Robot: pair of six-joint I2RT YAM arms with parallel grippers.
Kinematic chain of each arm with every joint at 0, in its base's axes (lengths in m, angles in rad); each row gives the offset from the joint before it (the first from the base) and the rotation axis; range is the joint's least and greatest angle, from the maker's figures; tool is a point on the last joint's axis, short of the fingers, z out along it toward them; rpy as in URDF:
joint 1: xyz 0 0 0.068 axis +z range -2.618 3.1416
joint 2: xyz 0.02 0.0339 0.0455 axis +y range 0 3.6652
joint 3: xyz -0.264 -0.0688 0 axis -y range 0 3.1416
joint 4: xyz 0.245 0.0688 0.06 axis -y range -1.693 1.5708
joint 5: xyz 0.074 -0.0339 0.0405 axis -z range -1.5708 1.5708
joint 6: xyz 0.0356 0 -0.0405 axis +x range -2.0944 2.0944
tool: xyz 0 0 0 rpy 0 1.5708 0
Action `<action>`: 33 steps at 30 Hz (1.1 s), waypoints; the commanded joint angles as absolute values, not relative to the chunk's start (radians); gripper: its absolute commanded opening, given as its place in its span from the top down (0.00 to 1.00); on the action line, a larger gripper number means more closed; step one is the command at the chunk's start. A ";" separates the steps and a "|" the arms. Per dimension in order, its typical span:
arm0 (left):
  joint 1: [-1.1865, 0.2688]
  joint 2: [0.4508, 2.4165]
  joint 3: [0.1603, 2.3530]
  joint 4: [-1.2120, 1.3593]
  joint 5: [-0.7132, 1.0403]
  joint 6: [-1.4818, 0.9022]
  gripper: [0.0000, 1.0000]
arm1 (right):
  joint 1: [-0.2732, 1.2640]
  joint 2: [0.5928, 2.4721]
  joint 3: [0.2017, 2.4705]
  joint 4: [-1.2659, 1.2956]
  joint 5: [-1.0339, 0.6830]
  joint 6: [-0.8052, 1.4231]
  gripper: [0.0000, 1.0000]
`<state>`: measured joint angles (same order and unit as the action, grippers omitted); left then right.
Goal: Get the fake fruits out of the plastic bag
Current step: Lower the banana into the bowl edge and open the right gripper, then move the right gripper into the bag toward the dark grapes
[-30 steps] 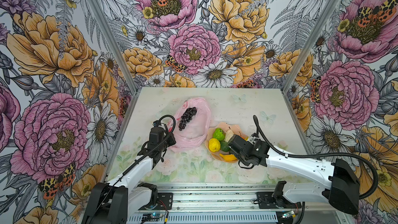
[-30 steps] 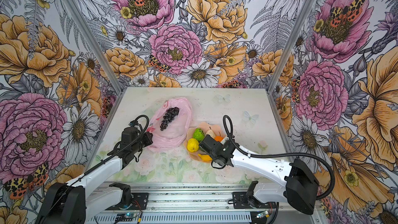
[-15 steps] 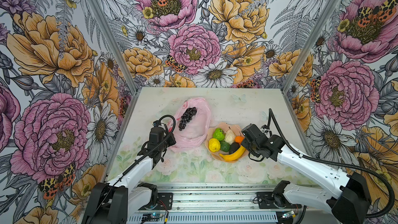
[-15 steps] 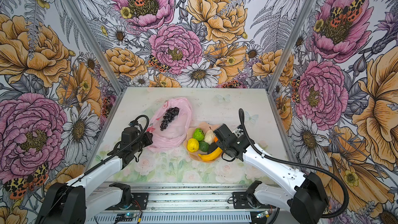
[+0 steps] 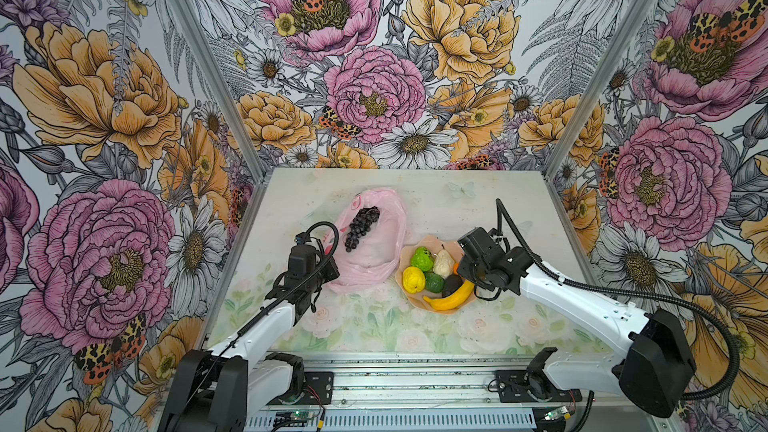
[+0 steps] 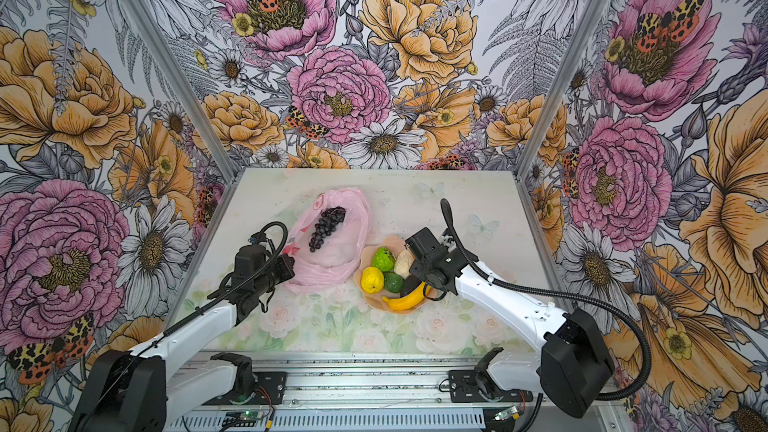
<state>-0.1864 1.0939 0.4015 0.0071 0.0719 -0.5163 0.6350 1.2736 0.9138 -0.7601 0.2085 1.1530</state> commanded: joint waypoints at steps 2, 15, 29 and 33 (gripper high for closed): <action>-0.192 1.103 0.397 0.052 0.076 -0.505 0.98 | 0.630 1.261 0.883 -0.727 0.202 1.131 0.62; -0.207 1.111 0.401 0.055 0.060 -0.501 0.98 | 0.631 1.298 0.874 -0.703 0.177 1.140 0.63; -0.211 1.113 0.405 0.051 0.066 -0.498 0.98 | 0.630 1.227 0.891 -0.713 0.201 1.092 0.51; -0.212 1.105 0.405 0.038 0.083 -0.509 0.98 | 0.639 1.221 0.946 -0.718 0.236 1.038 0.46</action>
